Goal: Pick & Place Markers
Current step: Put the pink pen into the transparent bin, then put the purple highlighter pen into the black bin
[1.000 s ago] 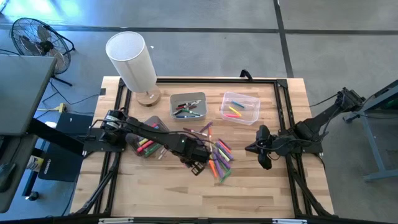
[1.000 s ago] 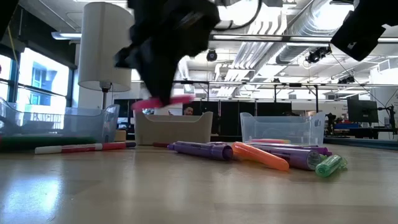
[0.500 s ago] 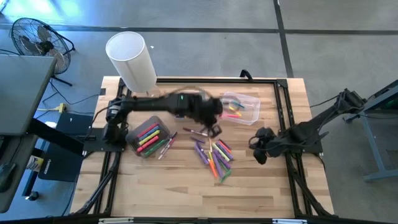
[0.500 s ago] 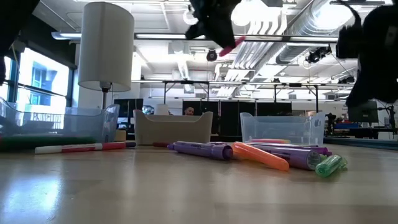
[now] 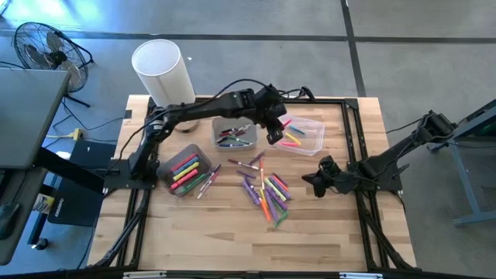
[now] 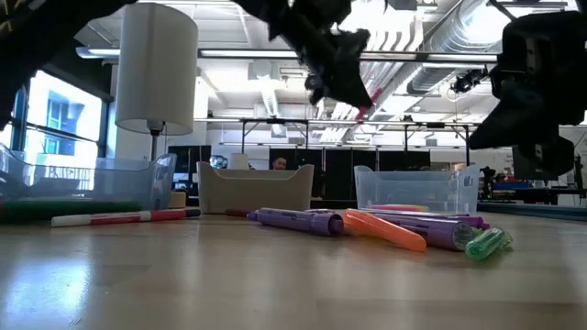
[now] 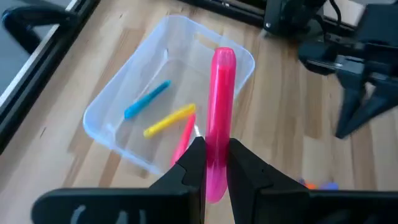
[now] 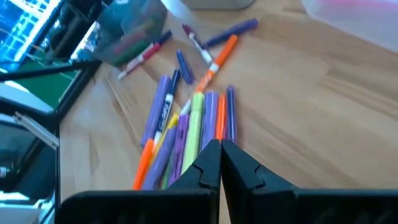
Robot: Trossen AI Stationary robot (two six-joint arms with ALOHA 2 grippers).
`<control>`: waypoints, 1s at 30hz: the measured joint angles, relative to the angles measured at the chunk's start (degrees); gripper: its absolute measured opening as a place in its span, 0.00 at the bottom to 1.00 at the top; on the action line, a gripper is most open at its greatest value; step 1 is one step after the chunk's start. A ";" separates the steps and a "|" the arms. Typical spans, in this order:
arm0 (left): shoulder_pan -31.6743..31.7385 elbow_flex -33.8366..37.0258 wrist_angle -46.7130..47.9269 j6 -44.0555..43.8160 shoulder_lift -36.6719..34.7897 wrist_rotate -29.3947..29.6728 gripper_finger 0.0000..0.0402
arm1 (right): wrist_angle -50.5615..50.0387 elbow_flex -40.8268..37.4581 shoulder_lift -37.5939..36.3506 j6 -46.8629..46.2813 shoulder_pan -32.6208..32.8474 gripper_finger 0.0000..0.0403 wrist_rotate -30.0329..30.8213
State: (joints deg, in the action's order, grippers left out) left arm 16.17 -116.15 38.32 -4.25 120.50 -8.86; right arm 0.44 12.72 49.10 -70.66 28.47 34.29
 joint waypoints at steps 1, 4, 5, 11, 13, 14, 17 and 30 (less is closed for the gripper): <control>0.21 -0.03 -1.22 0.72 1.09 -0.42 0.08 | 0.02 0.14 0.00 0.02 0.00 0.00 0.55; 0.48 0.12 -2.64 2.39 3.92 -1.08 0.08 | 0.37 0.32 0.00 0.02 0.00 0.00 1.87; 0.46 0.08 -4.10 3.00 4.81 -1.14 0.08 | 0.50 0.36 0.00 0.02 0.00 0.00 2.30; 0.28 -0.21 -8.52 4.18 7.90 -2.67 0.08 | 0.67 0.36 0.00 0.10 0.00 0.00 2.66; 0.22 0.17 -8.33 4.02 9.07 -3.26 0.11 | 0.69 0.36 0.00 0.13 0.00 0.00 2.54; 0.22 0.21 -8.42 4.01 9.52 -3.43 0.13 | 0.69 0.36 0.00 0.13 0.00 0.00 2.48; -0.01 -0.03 -9.29 3.94 9.73 -3.53 0.21 | 0.69 0.36 0.00 0.13 0.00 0.00 2.16; -1.97 -4.21 -8.69 0.68 9.77 6.37 0.28 | 0.73 0.38 0.00 3.99 0.02 0.00 -6.99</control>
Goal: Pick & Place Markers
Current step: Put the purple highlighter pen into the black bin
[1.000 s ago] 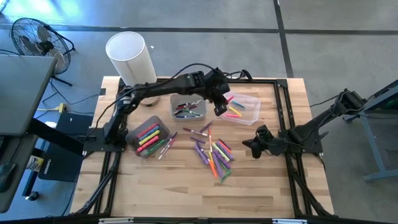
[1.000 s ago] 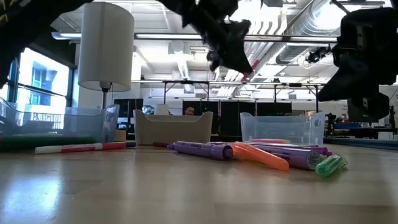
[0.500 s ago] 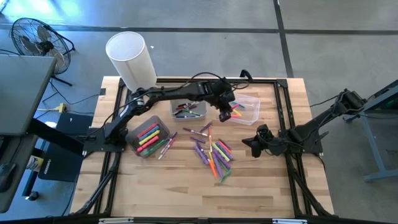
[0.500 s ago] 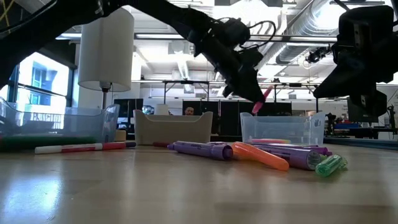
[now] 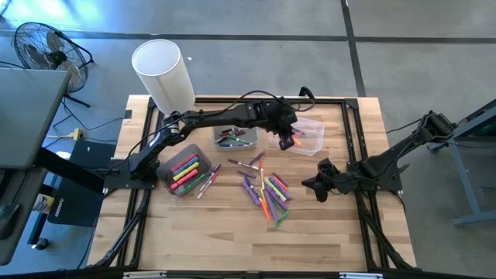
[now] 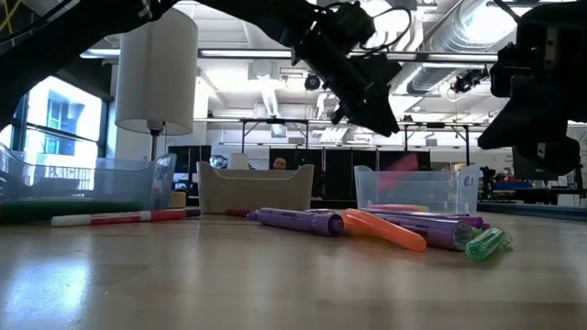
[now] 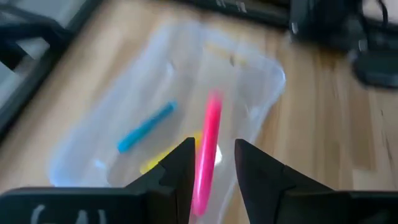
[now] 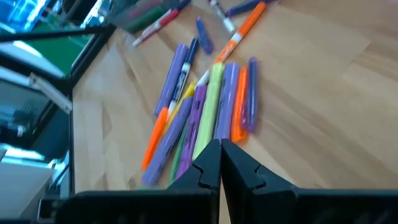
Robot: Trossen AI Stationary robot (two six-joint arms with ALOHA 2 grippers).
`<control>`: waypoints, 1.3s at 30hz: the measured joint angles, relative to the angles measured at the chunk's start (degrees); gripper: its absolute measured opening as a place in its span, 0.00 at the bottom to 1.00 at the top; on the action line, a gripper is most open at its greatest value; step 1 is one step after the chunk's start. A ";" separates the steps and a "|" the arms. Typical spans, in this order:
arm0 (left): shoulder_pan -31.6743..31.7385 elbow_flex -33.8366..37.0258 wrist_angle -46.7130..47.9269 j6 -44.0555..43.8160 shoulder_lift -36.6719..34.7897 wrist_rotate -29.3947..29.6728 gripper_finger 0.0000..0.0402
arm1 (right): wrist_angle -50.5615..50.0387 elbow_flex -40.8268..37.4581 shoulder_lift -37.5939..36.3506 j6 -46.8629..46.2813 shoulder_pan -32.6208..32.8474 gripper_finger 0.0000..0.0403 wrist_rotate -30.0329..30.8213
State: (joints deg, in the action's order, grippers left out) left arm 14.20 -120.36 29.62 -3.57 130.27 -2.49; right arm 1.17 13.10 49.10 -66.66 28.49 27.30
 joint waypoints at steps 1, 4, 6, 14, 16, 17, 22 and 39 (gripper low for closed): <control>-0.02 -0.45 0.00 0.25 -0.02 0.20 0.28 | 0.00 0.00 0.00 0.14 -0.01 0.00 -0.90; 0.02 -0.89 -0.19 0.27 -0.02 0.54 0.28 | 0.00 0.02 0.00 0.30 0.03 0.00 -3.49; 0.02 -0.95 -0.54 -0.73 -0.02 0.54 0.28 | 0.13 0.02 0.00 1.00 0.04 0.00 -5.03; -0.71 -0.93 2.69 -9.29 -0.74 -5.04 0.27 | 0.24 0.02 0.00 3.84 0.04 0.00 -6.29; -1.65 -1.01 3.54 -12.51 -1.56 -6.92 0.26 | 0.20 0.02 0.00 4.14 0.04 0.00 -6.26; -2.44 -1.17 3.86 -13.27 -1.77 -7.28 0.24 | 0.14 0.02 0.00 4.16 0.05 0.00 -6.26; -8.23 -0.72 9.37 -15.31 -2.49 -7.55 0.08 | -0.02 0.02 0.00 7.15 0.04 0.00 -6.26; -24.94 25.47 -4.27 -33.48 -12.14 -0.27 0.00 | 0.47 0.02 0.00 11.15 0.01 0.00 -4.37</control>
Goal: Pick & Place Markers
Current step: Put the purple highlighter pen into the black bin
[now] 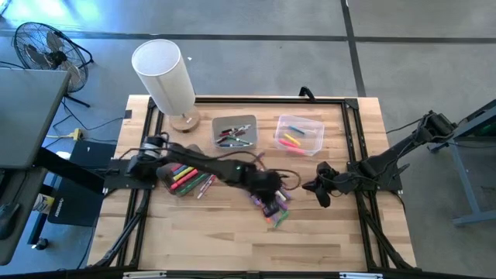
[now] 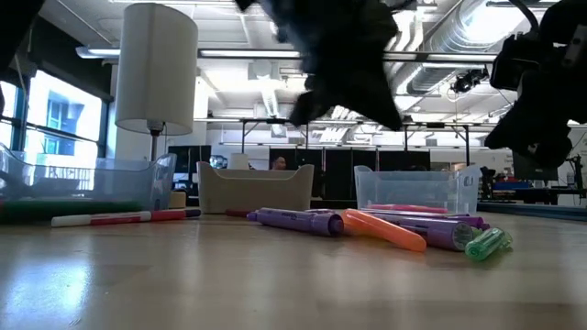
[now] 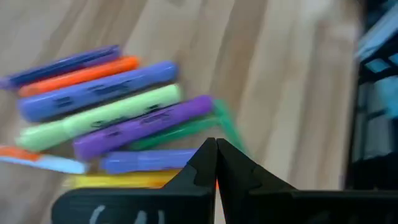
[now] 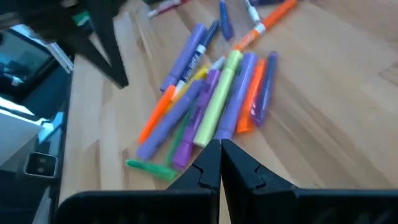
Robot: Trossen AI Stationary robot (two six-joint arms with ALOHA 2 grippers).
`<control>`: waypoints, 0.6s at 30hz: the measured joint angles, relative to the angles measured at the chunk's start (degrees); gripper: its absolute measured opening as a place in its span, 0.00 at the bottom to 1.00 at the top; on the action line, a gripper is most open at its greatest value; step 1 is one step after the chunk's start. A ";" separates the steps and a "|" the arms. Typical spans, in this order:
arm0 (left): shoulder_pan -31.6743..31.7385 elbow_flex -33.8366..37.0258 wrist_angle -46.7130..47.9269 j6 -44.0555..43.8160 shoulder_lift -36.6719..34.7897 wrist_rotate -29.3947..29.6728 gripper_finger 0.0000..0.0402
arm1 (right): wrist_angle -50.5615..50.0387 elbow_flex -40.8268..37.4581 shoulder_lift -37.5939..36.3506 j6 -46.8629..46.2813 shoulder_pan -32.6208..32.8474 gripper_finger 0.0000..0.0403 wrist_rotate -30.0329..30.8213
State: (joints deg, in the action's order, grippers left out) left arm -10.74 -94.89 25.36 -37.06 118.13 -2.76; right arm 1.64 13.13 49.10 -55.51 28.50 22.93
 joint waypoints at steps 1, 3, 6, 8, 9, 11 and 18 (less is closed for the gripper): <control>-0.68 3.09 -0.12 -1.16 -2.18 1.17 0.00 | 0.76 0.00 0.01 0.27 -0.01 0.00 -0.03; -2.12 9.41 -1.61 -3.05 -6.57 2.22 0.00 | 2.30 0.00 0.02 0.50 -0.01 0.00 -0.30; -4.16 19.28 -9.07 -5.97 -12.79 2.81 0.00 | 1.24 1.63 0.90 0.99 -0.01 0.00 1.39; -5.90 26.15 -12.38 -7.81 -17.78 4.69 0.00 | -2.39 4.82 2.23 2.60 -0.02 0.00 3.52; -6.68 29.24 -14.42 -8.91 -20.21 6.03 0.00 | -4.36 7.02 3.42 3.50 -0.19 0.00 4.71; -8.37 35.13 -16.78 -11.76 -25.13 9.36 0.00 | -8.46 11.79 6.17 5.23 -0.94 0.00 6.01; -14.23 49.66 -16.33 -18.34 -40.23 17.21 0.00 | -24.14 30.95 20.87 8.33 -6.63 0.00 2.39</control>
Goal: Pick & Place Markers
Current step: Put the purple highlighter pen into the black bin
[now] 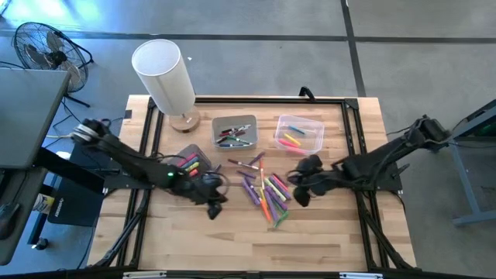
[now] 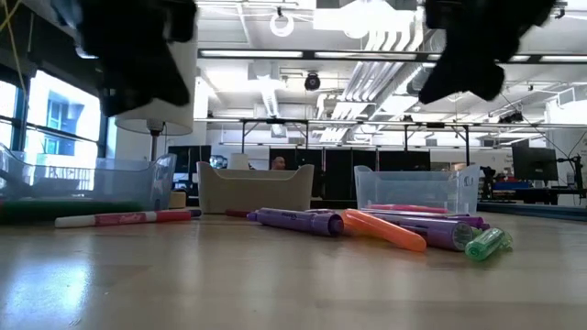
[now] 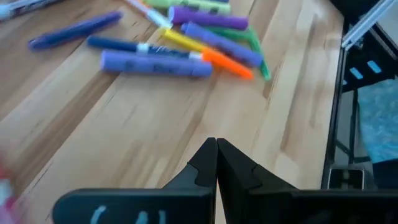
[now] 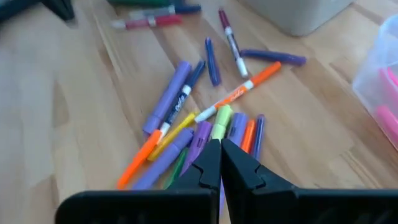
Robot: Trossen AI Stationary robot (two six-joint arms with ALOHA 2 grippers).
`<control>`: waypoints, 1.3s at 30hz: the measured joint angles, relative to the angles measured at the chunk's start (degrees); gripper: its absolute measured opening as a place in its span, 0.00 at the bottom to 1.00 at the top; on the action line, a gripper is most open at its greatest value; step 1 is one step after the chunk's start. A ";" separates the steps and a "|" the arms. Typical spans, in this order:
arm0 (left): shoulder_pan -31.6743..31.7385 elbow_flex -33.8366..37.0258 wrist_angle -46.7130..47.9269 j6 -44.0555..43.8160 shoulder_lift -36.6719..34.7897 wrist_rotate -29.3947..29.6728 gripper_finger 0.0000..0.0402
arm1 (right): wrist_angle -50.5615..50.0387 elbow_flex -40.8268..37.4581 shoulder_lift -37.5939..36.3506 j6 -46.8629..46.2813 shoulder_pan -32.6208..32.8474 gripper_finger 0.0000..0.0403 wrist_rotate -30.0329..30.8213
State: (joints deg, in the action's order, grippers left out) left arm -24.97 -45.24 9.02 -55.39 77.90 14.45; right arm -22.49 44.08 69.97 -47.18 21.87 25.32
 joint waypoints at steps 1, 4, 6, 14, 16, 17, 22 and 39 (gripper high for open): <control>-0.76 1.26 0.17 -0.31 -1.97 1.03 0.00 | -2.65 2.90 2.57 0.27 -1.01 0.00 -1.24; -2.17 3.52 0.37 -0.37 -6.39 3.80 0.00 | -11.86 11.92 10.70 0.07 -3.10 0.00 -2.02; -2.56 4.19 1.60 0.44 -8.32 4.97 0.00 | -17.43 17.94 16.05 -0.13 -4.08 0.00 -2.22; -2.43 4.33 1.20 6.00 -10.66 4.21 0.00 | -31.15 32.73 32.74 2.22 -7.79 0.00 -10.19; -2.43 4.33 1.48 6.44 -10.62 3.69 0.00 | -31.25 33.34 35.14 2.16 -8.74 0.00 -12.36; -2.42 4.33 1.39 6.90 -10.62 2.80 0.00 | -31.24 33.40 36.21 1.79 -9.19 0.00 -13.27; -2.43 4.33 1.38 8.71 -10.62 -0.77 0.00 | -31.10 32.48 38.87 -1.47 -11.29 0.09 -16.63; -2.43 4.33 1.50 11.67 -10.57 -2.06 0.00 | -26.42 30.71 39.56 -2.34 -12.48 0.18 -20.43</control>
State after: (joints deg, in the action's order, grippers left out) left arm -27.40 -40.91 10.52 -43.72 67.33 12.38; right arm -48.91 74.79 109.53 -49.52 9.39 4.89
